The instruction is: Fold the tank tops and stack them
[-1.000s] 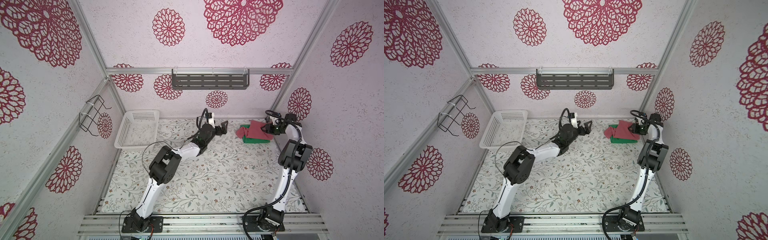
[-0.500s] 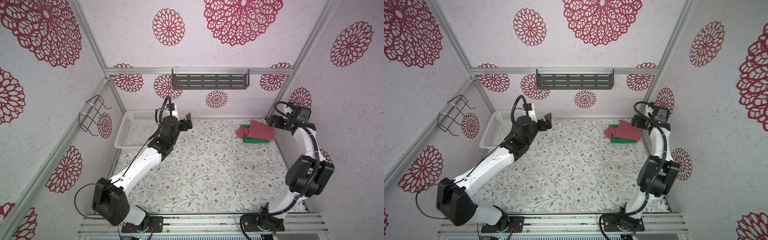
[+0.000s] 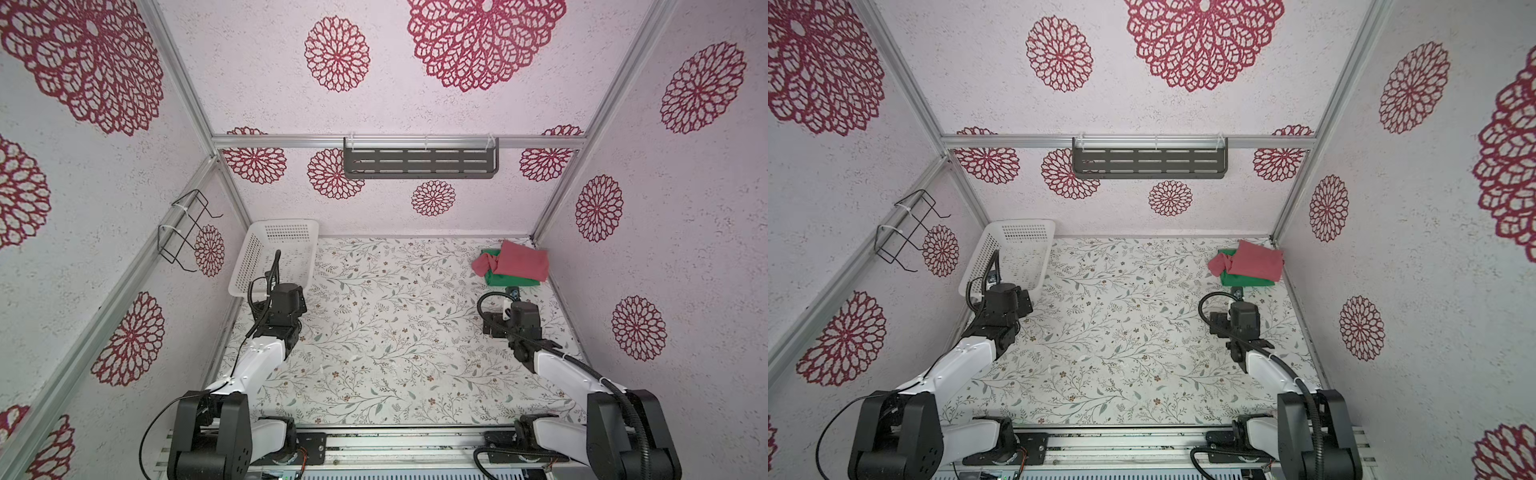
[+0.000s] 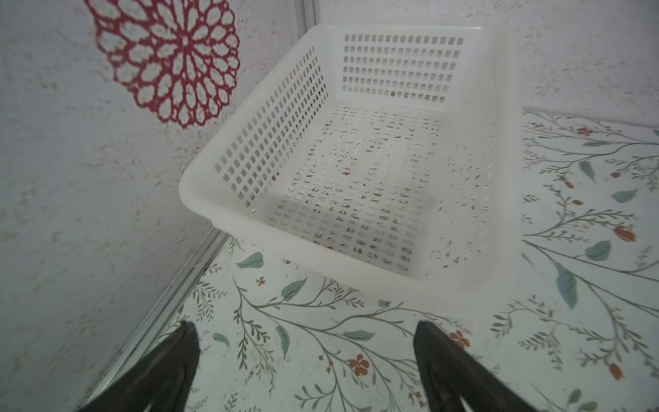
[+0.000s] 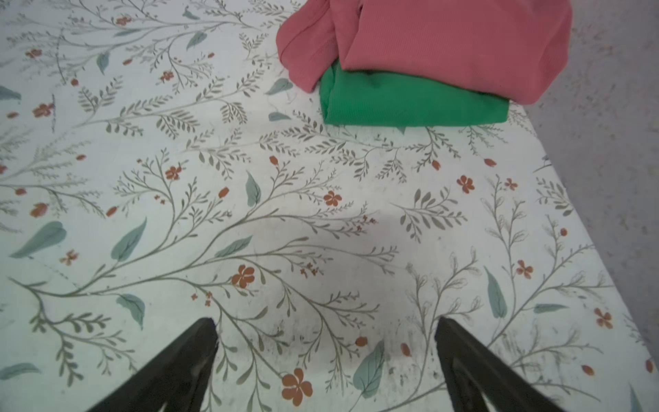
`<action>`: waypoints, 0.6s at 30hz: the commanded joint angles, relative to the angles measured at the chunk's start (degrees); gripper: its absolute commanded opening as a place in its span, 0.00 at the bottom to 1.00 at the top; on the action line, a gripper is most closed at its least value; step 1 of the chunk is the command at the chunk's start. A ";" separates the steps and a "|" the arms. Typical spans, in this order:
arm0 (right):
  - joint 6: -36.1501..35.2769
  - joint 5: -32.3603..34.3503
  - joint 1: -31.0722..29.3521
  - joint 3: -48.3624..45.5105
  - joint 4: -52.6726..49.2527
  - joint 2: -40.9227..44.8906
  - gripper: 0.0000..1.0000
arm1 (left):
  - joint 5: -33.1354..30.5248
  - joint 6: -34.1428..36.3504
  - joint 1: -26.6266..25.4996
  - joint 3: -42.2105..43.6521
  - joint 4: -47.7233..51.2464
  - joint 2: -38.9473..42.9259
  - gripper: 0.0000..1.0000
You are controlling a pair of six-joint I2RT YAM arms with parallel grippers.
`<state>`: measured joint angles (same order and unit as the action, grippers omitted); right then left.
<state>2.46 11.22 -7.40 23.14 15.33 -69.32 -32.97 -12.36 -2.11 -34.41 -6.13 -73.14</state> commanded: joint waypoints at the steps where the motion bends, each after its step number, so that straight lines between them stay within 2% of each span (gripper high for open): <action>1: -0.88 6.74 -0.85 -3.87 19.75 -2.41 0.99 | 1.70 4.31 2.89 3.16 -15.80 -3.47 0.97; 4: -1.17 7.07 -1.17 -5.44 26.36 -3.88 0.99 | 3.80 6.17 4.49 5.57 -24.41 -7.41 0.97; 6: -1.28 7.14 -1.12 -6.50 32.41 -5.20 0.99 | 3.50 5.56 4.87 4.59 -23.57 -8.08 0.97; 8: -2.21 7.63 -1.11 -6.69 35.97 -6.86 0.99 | 3.63 5.72 5.47 5.21 -27.79 -9.20 0.97; 10: -3.40 8.00 -1.15 -6.64 39.00 -8.54 0.99 | 3.45 4.71 5.78 3.72 -23.86 -9.13 0.97; 14: -6.53 8.38 -0.89 -6.91 45.43 -11.98 0.99 | 5.46 4.71 6.66 4.32 -24.79 -8.93 0.97; 16: -6.13 9.62 -0.33 -7.49 50.08 -15.49 0.99 | 6.96 4.57 7.30 5.34 -26.01 -8.09 0.97; 17: -4.93 8.98 0.43 -7.38 48.19 -14.72 0.99 | 7.81 4.37 7.68 5.86 -26.27 -7.54 0.97; 18: -4.83 8.28 0.93 -8.47 51.42 -15.17 0.99 | 8.50 4.19 7.97 6.39 -26.81 -7.14 0.97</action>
<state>-1.93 18.37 -7.66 15.84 57.14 -84.14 -27.40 -8.67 4.86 -29.15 -29.63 -81.97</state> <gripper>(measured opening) 0.989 0.974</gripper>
